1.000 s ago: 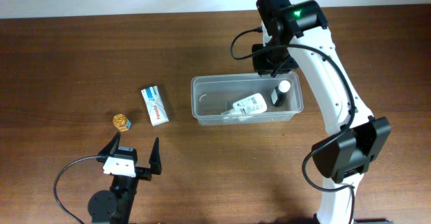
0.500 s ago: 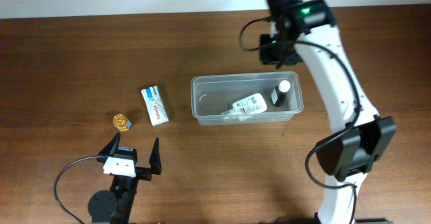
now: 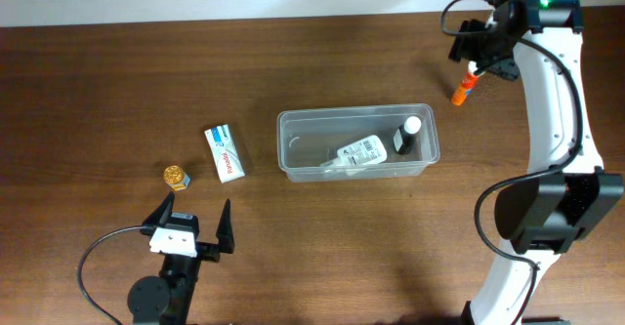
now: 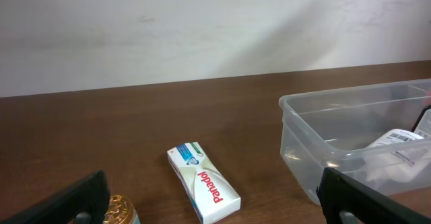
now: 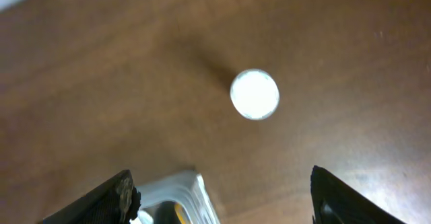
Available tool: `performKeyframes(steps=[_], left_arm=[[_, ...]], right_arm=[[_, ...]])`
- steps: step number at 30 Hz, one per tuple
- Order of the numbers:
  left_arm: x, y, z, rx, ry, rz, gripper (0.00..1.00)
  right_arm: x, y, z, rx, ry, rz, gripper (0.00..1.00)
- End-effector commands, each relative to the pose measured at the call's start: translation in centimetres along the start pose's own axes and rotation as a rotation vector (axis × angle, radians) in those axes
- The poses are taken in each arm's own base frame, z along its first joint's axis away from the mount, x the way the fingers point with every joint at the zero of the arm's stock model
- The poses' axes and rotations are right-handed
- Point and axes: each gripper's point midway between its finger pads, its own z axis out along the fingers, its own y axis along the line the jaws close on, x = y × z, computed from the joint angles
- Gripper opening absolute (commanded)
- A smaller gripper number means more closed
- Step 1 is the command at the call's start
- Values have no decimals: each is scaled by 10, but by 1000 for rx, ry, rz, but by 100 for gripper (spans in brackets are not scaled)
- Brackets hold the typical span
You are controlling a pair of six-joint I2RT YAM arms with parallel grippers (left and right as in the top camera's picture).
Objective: Pack container
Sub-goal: 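Open the right gripper and move it toward the orange tube, then lower the right gripper over the orange tube's white cap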
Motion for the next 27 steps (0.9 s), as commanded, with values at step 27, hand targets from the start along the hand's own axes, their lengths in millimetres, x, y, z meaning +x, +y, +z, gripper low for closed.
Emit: performKeyframes(steps=[27], left_arm=[[0,-1,-1,10,-1,14,99]], right_arm=[[-20,-21,77,53,0,122,77]])
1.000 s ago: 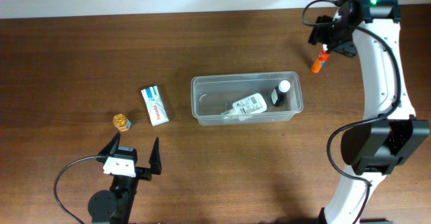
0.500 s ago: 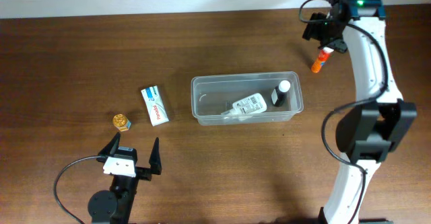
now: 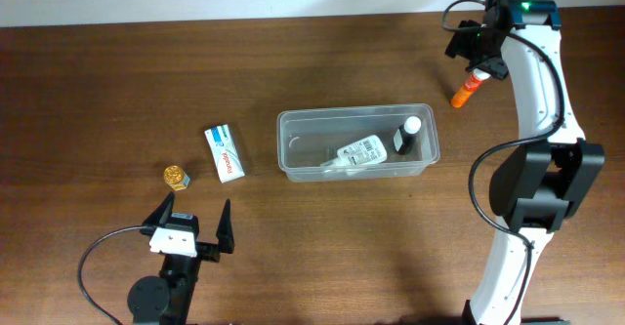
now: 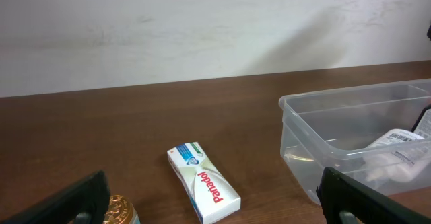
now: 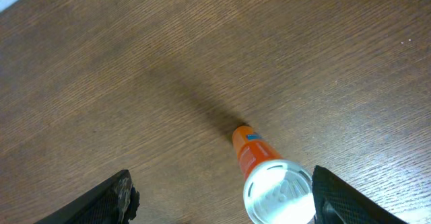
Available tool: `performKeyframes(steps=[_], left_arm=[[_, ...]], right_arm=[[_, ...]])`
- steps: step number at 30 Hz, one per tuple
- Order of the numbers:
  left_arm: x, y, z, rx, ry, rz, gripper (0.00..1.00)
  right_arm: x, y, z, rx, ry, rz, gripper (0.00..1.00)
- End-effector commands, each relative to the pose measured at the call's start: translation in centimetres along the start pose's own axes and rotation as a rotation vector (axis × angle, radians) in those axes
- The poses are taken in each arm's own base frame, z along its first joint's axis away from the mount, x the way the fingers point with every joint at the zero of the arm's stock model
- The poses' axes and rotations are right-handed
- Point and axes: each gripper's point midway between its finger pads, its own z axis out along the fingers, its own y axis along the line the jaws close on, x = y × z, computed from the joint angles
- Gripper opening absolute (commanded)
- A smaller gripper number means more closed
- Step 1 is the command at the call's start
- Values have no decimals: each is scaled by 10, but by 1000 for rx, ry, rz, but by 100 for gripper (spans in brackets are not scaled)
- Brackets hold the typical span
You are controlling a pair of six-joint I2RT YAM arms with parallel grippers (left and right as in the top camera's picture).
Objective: Pack container
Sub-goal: 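Lower the right gripper over the orange tube's white cap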
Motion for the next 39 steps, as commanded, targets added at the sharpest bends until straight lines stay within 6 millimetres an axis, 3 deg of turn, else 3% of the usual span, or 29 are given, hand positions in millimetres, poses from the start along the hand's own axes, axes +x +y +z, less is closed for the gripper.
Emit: performKeyframes(steps=[1,18,22,39], left_arm=[[0,-1,-1,10,-1,14,99],[0,-1,-1,10,-1,14,99],[0,-1,-1,10,-1,14,99],[0,-1,-1,10,-1,14,99]], right_arm=[[-3,-4,3,13,-6,15,77],[4,-4,3,12,24,12,77],[8,7,2,-51,46,-13,77],[13,22,1,-64,46,-45,77]])
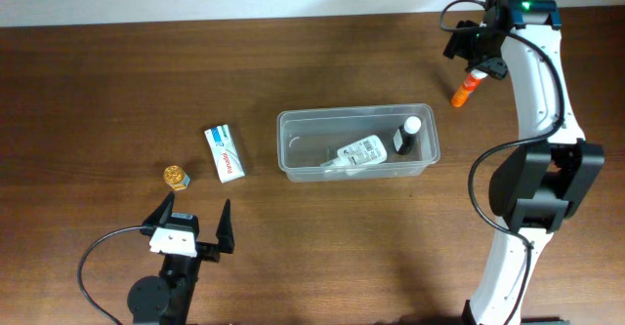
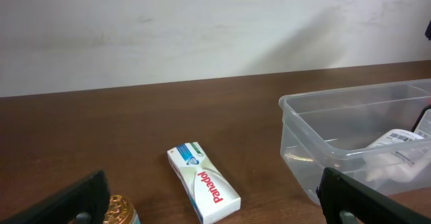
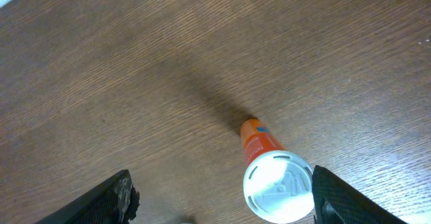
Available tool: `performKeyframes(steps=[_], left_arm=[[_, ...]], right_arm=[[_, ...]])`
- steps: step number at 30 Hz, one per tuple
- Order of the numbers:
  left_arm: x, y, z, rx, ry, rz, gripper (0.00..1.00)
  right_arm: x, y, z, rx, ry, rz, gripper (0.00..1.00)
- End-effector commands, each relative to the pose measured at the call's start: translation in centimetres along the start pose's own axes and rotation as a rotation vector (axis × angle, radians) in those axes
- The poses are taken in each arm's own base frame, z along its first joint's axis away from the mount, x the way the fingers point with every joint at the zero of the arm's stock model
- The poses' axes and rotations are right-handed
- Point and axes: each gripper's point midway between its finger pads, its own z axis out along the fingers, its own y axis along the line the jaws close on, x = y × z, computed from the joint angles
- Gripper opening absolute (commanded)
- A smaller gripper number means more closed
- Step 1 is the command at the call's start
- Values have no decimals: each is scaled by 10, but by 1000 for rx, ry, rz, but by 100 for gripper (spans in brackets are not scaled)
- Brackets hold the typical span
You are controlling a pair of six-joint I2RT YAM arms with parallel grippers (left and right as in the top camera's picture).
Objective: Pack container
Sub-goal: 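Lower the right gripper over the orange tube's white cap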
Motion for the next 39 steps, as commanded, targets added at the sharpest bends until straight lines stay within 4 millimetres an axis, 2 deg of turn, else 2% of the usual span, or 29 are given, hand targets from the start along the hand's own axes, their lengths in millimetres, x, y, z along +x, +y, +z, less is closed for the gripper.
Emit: performKeyframes(steps=[1,22,28,34,39], left_arm=[[0,-1,-1,10,-1,14,99],[0,-1,-1,10,-1,14,99],[0,-1,-1,11,-1,14,99],[0,-1,-1,10,-1,14,100],[0,-1,-1,10,-1,14,99]], right_arm=[[6,11,3,-31,23,-8,77],[-2,15,-5,-48,-15,-8,76],[-4,16,-10,-51,-24,-8,79],[-12,18,-25,-59,-45,-7,79],[-19,19,-46,-61,-71,-6,79]])
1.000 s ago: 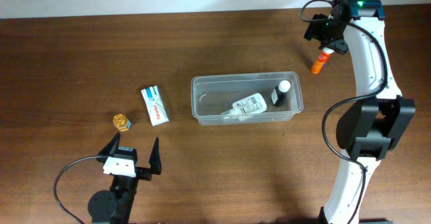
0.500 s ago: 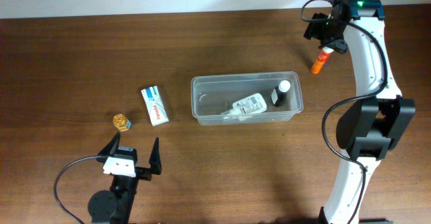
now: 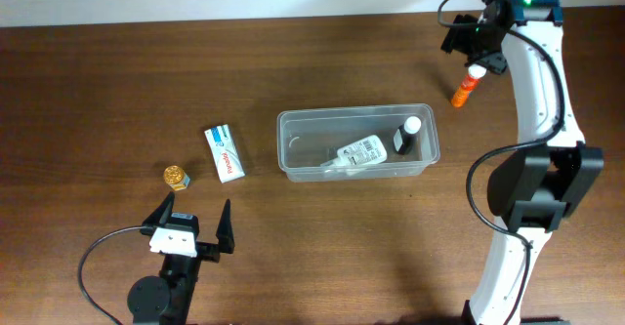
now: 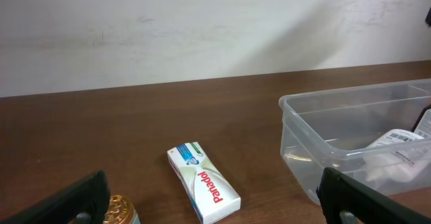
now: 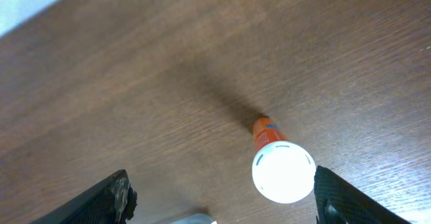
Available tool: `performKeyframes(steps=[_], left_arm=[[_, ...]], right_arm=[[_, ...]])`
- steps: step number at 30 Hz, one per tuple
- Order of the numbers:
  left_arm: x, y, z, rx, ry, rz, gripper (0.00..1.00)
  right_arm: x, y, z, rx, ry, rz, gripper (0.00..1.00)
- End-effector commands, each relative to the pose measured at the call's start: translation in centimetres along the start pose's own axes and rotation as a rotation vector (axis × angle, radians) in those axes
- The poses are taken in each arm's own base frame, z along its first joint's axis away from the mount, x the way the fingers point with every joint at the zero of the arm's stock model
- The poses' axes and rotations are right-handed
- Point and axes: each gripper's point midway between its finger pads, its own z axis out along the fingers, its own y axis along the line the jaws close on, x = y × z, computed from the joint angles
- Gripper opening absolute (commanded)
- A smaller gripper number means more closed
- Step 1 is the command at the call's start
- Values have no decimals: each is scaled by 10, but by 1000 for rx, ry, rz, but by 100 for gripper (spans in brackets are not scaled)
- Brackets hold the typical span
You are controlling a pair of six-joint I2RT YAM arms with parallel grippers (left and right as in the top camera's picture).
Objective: Pack container
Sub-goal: 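Lower the right gripper over the orange tube's white cap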
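Note:
A clear plastic container (image 3: 293, 140) sits mid-table, holding a white labelled bottle (image 3: 359, 152) and a dark bottle with a white cap (image 3: 406, 136). An orange tube (image 3: 463, 88) with a white cap stands on the table to the container's far right. My right gripper (image 3: 473, 48) hangs open above it. In the right wrist view the cap of the orange tube (image 5: 283, 171) lies towards the right finger, untouched. A white Panadol box (image 4: 204, 181) and a small gold-lidded jar (image 4: 120, 209) lie left of the container (image 4: 316, 150). My left gripper (image 3: 190, 223) rests open at the near edge.
A white wall runs along the table's far edge behind the tube. The right arm's white links reach down the right side of the table. The left arm's base and cable sit at the near left edge.
My right gripper has drawn back from the orange tube, so its cap looks smaller and a container corner shows at the bottom. It stays open. Tube and left arm are unmoved.
At first my right gripper was high over the tube, its cap small in view. Then it was low, with the cap large between the open fingers, and stayed so. Now it stands higher. The tube kept its place and the left arm never moved.

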Motion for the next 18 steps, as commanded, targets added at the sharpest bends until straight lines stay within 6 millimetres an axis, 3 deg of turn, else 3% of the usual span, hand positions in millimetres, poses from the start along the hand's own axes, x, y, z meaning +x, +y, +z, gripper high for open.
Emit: performKeyframes(steps=[1,6,18], left_arm=[[0,-1,-1,10,-1,14,99],[0,-1,-1,10,-1,14,100],[0,-1,-1,10,-1,14,99]], right_arm=[[-13,8,-25,-22,-55,-1,79],[-17,-19,-38,118,-82,8,83],[1,-62,-26,158,44,-11,86]])
